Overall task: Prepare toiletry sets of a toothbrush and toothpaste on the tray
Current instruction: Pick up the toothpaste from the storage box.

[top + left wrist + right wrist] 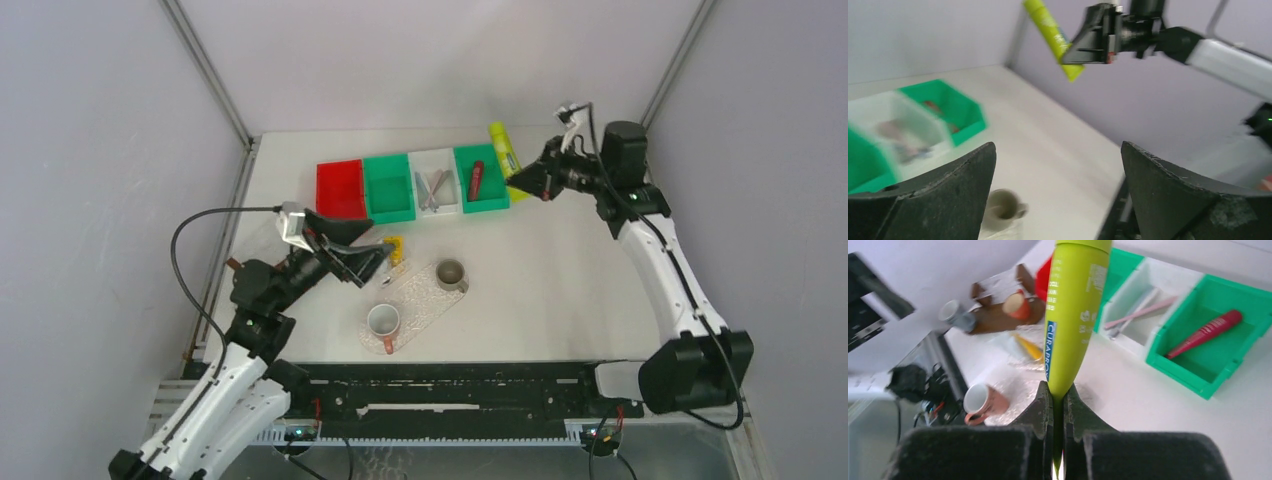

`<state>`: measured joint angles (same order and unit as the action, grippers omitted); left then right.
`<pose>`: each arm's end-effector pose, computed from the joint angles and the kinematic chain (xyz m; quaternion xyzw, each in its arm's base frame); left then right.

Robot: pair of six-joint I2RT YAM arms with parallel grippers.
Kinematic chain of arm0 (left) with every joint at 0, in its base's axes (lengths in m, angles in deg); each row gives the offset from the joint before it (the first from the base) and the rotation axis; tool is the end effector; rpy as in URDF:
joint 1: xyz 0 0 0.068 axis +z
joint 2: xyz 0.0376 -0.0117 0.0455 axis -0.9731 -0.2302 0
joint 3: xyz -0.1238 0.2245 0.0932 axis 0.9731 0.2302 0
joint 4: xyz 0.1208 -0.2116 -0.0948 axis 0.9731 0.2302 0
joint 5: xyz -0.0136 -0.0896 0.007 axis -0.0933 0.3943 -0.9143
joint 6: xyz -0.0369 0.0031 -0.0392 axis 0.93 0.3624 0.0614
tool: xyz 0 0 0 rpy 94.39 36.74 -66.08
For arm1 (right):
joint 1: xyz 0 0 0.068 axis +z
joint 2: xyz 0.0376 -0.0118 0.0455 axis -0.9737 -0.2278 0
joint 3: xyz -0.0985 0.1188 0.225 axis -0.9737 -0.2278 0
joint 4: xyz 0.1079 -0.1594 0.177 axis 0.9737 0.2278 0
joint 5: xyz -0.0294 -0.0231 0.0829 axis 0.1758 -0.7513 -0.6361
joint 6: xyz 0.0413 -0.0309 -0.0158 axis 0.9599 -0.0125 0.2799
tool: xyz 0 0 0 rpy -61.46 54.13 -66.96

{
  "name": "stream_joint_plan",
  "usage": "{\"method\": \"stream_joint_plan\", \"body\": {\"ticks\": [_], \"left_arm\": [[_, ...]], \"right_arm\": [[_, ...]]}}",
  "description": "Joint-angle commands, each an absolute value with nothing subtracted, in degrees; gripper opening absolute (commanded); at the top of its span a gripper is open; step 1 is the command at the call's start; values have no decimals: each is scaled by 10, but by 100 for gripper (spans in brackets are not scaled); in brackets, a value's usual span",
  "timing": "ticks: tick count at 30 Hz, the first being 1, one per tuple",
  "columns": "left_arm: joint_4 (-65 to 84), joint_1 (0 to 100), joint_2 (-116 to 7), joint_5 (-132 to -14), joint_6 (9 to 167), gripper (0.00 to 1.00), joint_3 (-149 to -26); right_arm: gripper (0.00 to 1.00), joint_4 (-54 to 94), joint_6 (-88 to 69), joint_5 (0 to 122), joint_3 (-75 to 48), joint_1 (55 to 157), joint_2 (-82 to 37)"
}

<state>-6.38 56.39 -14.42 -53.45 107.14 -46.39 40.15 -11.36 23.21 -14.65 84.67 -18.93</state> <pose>0.1393 -0.0692 0.3349 0.1375 0.6089 -0.4611 0.6306 0.2948 0.0661 0.3801 -0.2337 0.7639 0.3766 0.4690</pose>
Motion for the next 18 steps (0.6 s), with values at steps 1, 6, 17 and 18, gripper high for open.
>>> {"method": "stream_joint_plan", "body": {"ticks": [1,6,17,18], "left_arm": [[-259,434,-151,-615,1139,98,-433],[-402,314,-239,-656,1092,98,-438],[-533,226,-471,-699,1080,98,-516],[-547,222,-485,-703,1081,98,-520]], "right_arm": [[0,287,-104,-43,-223,817,-114],[0,221,-104,-129,-327,825,-43],[0,232,-165,-166,-372,852,35],[0,234,-168,-168,-375,854,35]]}}
